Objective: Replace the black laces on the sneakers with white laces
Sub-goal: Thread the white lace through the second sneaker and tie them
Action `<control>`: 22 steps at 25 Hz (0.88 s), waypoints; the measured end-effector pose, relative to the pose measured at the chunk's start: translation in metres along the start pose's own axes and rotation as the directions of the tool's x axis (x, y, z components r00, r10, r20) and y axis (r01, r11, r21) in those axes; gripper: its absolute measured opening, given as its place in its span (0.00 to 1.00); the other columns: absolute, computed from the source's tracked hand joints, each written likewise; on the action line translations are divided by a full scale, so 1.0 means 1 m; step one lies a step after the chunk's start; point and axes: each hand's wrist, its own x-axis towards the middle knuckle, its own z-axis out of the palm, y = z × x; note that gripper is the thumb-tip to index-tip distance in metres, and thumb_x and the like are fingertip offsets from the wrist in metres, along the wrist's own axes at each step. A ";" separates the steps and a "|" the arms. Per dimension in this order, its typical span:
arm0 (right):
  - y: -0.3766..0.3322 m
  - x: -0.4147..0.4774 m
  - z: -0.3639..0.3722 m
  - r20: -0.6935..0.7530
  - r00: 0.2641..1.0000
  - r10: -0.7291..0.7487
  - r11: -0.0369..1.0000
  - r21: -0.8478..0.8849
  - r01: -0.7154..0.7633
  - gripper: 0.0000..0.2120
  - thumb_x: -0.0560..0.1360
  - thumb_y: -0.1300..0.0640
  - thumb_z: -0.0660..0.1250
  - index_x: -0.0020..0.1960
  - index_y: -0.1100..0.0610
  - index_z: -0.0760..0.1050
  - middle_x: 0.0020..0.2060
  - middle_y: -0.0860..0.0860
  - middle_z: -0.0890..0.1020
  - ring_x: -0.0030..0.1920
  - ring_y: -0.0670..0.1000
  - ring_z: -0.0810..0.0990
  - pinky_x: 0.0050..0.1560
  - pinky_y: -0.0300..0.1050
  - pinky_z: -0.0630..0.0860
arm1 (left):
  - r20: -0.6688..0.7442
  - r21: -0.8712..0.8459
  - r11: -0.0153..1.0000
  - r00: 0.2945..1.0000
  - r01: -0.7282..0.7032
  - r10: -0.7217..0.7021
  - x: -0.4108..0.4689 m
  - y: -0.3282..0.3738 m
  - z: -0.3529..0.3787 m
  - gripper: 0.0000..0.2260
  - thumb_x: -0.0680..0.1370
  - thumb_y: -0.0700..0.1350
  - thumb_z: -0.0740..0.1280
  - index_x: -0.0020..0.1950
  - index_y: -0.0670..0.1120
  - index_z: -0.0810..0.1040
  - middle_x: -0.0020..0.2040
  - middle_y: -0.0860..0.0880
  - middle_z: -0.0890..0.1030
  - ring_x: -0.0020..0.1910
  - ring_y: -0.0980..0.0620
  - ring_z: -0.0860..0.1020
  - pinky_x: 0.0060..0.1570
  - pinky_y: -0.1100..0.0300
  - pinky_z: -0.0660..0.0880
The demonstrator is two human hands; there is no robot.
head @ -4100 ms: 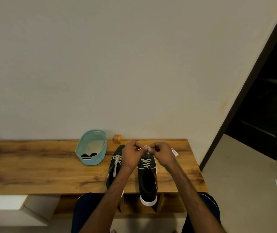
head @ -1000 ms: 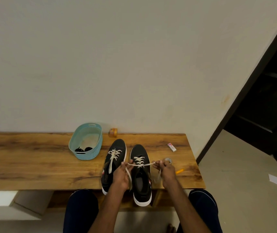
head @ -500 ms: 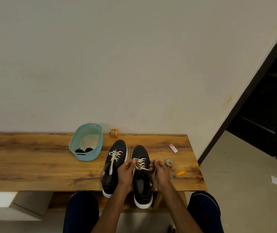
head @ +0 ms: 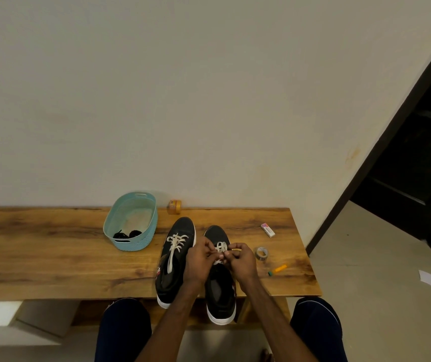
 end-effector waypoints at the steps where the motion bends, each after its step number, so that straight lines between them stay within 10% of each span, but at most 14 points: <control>1: -0.001 0.000 0.001 0.004 1.000 -0.025 1.000 -0.017 0.025 0.05 0.77 0.66 0.69 0.51 0.58 0.78 0.40 0.53 0.86 0.41 0.52 0.86 0.42 0.44 0.83 | 0.005 0.022 1.000 1.000 -0.008 0.008 0.001 0.001 -0.001 0.11 0.73 0.38 0.75 0.46 0.50 0.76 0.40 0.53 0.84 0.41 0.61 0.83 0.43 0.61 0.81; 15: -0.022 0.006 -0.011 0.410 0.901 -0.144 0.849 -0.416 0.325 0.12 0.73 0.56 0.75 0.56 0.54 0.84 0.46 0.46 0.86 0.46 0.39 0.82 0.46 0.32 0.75 | 0.024 0.253 0.966 0.998 0.055 -0.063 0.009 0.000 -0.012 0.04 0.71 0.49 0.75 0.43 0.53 0.82 0.36 0.55 0.82 0.37 0.58 0.80 0.40 0.54 0.79; 19: -0.018 0.007 -0.007 0.235 0.952 -0.194 0.857 -0.431 0.281 0.09 0.79 0.58 0.68 0.43 0.59 0.85 0.30 0.44 0.82 0.30 0.37 0.78 0.33 0.29 0.69 | 0.017 0.286 0.958 0.999 0.037 -0.044 0.004 -0.001 -0.011 0.15 0.67 0.56 0.79 0.36 0.51 0.75 0.31 0.54 0.78 0.31 0.57 0.76 0.31 0.59 0.69; 22: -0.016 0.006 -0.002 0.070 0.994 -0.088 0.927 -0.359 0.107 0.04 0.78 0.59 0.70 0.49 0.58 0.82 0.38 0.48 0.84 0.36 0.41 0.82 0.35 0.32 0.76 | 0.049 0.303 0.953 0.999 0.003 -0.018 0.000 -0.003 -0.011 0.15 0.67 0.54 0.79 0.35 0.54 0.73 0.32 0.56 0.78 0.32 0.60 0.75 0.30 0.63 0.66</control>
